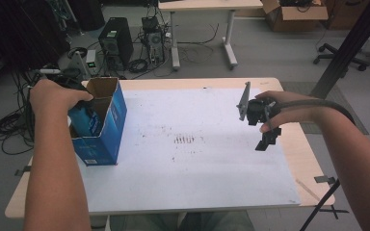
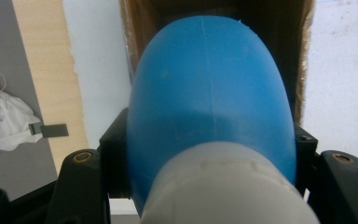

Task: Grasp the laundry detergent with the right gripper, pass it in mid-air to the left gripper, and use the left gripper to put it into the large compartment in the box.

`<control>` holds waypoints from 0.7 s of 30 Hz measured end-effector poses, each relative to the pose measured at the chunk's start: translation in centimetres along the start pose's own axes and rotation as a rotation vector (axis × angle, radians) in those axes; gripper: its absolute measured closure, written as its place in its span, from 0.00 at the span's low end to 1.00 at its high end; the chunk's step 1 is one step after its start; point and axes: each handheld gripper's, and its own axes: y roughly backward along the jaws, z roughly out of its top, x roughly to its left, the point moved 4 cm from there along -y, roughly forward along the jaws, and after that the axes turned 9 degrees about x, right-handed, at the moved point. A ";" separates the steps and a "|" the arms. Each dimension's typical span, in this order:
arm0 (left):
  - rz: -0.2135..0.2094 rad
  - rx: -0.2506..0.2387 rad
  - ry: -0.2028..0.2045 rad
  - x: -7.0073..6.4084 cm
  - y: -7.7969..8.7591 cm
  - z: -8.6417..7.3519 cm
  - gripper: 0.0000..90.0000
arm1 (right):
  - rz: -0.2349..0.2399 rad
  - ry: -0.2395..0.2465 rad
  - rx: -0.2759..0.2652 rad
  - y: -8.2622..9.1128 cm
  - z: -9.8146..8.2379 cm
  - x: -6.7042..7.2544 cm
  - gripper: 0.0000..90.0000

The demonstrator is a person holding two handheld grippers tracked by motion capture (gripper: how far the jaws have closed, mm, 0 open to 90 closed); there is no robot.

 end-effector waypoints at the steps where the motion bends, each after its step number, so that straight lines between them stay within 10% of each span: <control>1: 0.000 0.003 0.000 0.0 -0.2 0.0 0.43 | 0.001 0.002 -0.001 -0.1 0.0 0.0 0.04; 21: 0.004 0.040 -0.023 -0.7 -4.1 1.0 0.43 | 0.008 0.001 -0.009 -0.8 0.0 0.0 0.04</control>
